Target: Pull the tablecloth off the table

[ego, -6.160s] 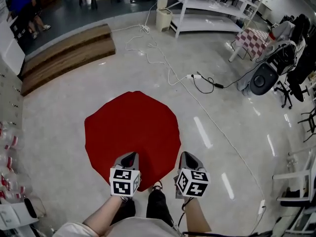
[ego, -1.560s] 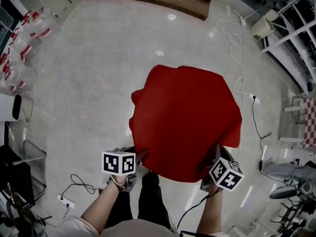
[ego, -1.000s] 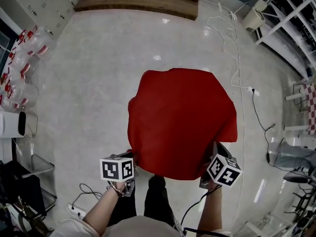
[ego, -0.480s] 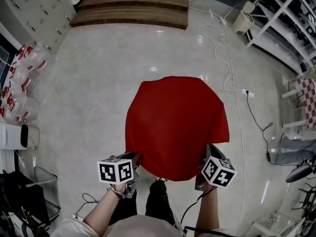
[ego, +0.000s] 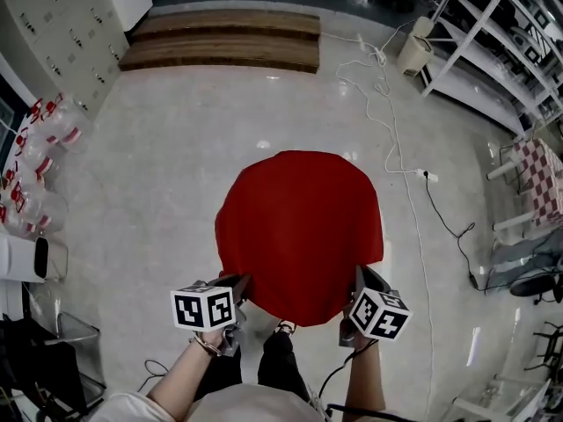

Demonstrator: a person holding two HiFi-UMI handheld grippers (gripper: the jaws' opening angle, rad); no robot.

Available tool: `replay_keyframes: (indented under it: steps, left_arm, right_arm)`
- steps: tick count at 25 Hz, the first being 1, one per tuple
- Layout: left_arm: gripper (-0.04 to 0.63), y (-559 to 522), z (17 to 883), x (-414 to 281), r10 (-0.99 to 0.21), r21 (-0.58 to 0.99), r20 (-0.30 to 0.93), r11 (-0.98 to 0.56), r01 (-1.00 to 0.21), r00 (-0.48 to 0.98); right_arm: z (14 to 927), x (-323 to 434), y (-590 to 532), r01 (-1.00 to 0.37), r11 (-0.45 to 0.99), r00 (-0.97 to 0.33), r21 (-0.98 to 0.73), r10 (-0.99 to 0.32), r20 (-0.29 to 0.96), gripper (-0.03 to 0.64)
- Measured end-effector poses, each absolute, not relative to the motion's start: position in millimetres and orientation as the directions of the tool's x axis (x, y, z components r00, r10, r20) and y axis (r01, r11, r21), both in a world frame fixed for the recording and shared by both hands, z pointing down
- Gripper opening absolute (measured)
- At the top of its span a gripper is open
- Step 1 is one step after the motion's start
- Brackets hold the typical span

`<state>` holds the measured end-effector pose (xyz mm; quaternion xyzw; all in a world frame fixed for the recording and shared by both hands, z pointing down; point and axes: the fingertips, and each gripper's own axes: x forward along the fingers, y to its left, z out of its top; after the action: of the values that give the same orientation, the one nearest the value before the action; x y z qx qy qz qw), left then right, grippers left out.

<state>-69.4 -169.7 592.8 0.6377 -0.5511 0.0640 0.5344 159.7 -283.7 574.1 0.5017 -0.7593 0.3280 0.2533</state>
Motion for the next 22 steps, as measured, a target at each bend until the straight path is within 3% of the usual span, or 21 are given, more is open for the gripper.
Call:
replay_keyframes:
  steps: [11,22]
  left_arm:
    - [0.025,-198,534,-60,-0.715,0.626,0.565,0.047,-0.778,0.412]
    - [0.025,-236,460,-70,-0.764,0.583,0.454,-0.135,-0.801,0.459]
  right_arm:
    - [540,163,-277,-0.919,0.266,-0.395,-0.293,-0.639,0.660,0.034]
    - [469,141,-297,-0.925,0.308,-0.380,-0.224,-0.737,0.559,0.034]
